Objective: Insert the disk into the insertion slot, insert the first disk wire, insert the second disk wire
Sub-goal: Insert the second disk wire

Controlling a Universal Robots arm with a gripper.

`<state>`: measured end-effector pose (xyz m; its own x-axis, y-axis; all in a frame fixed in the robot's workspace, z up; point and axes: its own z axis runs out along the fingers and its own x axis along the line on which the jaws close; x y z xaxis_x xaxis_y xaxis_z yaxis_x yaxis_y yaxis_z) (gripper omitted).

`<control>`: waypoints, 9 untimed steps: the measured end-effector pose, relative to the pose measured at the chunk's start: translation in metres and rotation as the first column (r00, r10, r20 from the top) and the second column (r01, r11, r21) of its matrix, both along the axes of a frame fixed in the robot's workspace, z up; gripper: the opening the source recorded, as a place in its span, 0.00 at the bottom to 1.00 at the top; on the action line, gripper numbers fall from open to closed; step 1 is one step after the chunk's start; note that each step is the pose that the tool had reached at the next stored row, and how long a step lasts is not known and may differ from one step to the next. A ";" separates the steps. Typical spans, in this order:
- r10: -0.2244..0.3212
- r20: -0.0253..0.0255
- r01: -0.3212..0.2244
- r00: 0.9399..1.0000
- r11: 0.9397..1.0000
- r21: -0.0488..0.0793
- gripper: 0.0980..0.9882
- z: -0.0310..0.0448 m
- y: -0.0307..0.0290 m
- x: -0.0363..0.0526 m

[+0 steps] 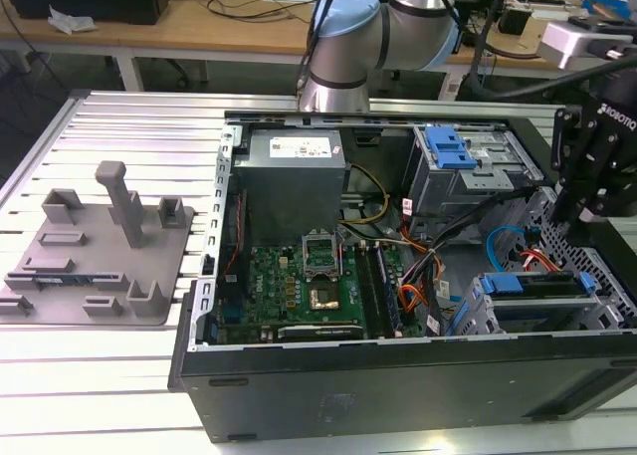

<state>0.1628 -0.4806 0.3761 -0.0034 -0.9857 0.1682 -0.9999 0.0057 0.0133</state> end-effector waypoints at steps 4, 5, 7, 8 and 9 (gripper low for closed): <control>0.005 0.002 -0.005 1.000 1.000 -0.004 0.24 -0.0020 0.0011 -0.0071; 0.009 0.003 -0.009 1.000 1.000 -0.005 0.24 -0.0028 0.0017 -0.0083; 0.016 0.004 -0.016 1.000 1.000 -0.008 0.24 -0.0036 0.0023 -0.0091; 0.022 0.004 -0.022 1.000 1.000 -0.009 0.24 -0.0042 0.0028 -0.0097; 0.024 0.004 -0.024 1.000 1.000 -0.010 0.24 -0.0046 0.0035 -0.0104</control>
